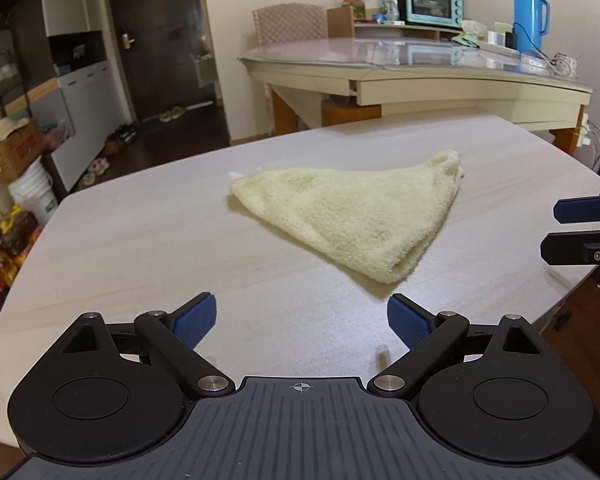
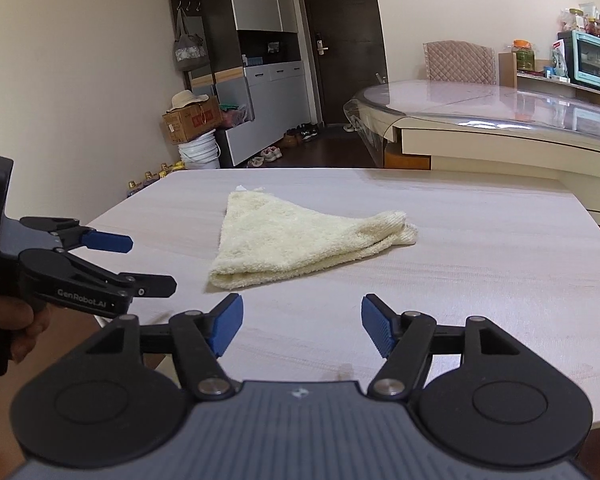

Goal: Fold towel
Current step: 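Grasp the towel tip with the right gripper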

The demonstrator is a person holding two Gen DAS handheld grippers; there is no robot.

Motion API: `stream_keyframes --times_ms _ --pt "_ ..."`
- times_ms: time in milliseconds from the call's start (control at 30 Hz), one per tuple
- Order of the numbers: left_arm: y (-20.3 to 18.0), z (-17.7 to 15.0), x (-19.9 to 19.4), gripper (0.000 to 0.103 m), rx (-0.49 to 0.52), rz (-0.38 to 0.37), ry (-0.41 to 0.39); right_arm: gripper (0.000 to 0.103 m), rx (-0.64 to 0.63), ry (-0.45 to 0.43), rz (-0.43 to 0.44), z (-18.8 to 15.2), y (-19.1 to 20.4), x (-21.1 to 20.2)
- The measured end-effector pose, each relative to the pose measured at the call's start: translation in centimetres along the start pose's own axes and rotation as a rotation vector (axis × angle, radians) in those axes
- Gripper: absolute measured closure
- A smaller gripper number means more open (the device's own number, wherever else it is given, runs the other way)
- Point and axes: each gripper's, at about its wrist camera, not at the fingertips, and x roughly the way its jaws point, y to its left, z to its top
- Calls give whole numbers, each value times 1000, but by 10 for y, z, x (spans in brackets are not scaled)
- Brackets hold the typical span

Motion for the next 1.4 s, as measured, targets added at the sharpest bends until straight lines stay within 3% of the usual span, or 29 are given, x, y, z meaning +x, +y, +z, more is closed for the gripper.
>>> stream_keyframes --times_ms 400,600,667,833,900,933,1000,1067,1133,1200,1300,1400 --pt "12 5 -1 7 -40 12 -34 32 37 2 10 19 -11 17" --pt "29 14 9 7 -79 28 -45 36 162 22 6 49 -43 70" --pt "32 16 12 7 -84 27 -48 44 194 41 1 53 -51 90" --pt "38 23 24 7 -92 17 -51 51 200 55 -34 56 -59 122" --pt "40 24 26 7 -95 20 -51 73 185 48 -64 56 -58 126" --pt "43 24 26 7 -101 22 -55 90 171 45 -81 56 -58 127" --pt "49 25 25 7 -114 27 -62 97 146 24 -94 56 -56 123" --pt "59 24 22 7 -130 44 -69 97 97 -18 -88 59 -43 110" --pt "75 23 17 7 -149 74 -73 97 58 -55 -37 65 -26 97" --pt "90 21 13 7 -169 103 -78 97 -38 -82 109 71 17 78" --pt "114 18 5 7 -199 147 -86 97 -205 -14 325 65 83 76" --pt "137 15 -2 7 -229 191 -93 96 -341 68 441 49 128 89"
